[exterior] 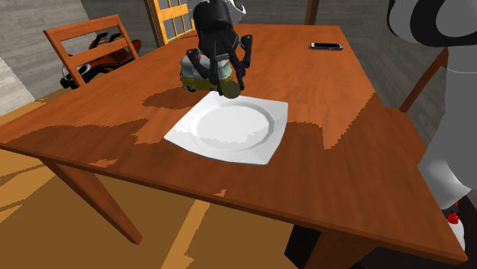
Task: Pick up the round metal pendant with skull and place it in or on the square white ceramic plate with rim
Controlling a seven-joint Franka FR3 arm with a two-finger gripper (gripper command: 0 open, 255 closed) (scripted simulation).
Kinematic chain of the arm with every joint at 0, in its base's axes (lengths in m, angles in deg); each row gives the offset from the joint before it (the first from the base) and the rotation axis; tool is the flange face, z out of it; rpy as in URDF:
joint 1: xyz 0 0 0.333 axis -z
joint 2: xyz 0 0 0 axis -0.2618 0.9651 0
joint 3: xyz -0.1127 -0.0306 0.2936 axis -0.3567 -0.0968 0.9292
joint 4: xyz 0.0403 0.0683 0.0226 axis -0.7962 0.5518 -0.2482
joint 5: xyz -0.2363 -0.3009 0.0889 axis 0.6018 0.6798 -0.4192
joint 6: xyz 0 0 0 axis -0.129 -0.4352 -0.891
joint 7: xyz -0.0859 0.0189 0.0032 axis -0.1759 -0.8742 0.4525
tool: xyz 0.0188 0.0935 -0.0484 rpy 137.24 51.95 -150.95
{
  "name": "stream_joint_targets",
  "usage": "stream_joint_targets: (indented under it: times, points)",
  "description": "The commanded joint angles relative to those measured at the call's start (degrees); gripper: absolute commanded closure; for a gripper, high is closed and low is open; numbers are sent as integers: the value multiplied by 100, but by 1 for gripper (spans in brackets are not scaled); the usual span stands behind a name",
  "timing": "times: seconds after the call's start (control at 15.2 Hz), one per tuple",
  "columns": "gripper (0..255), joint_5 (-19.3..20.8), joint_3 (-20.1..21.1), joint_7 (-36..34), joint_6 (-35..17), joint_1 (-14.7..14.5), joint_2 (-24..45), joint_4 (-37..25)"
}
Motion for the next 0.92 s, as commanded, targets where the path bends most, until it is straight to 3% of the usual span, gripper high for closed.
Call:
stream_joint_targets:
  times: [0.0,0.59,0.86]
  points:
    - [255,30,-12,113,-162,-10,-78,264]
    - [255,159,-65,578,-751,-21,-260,1164]
    - [255,159,-65,578,-751,-21,-260,1164]
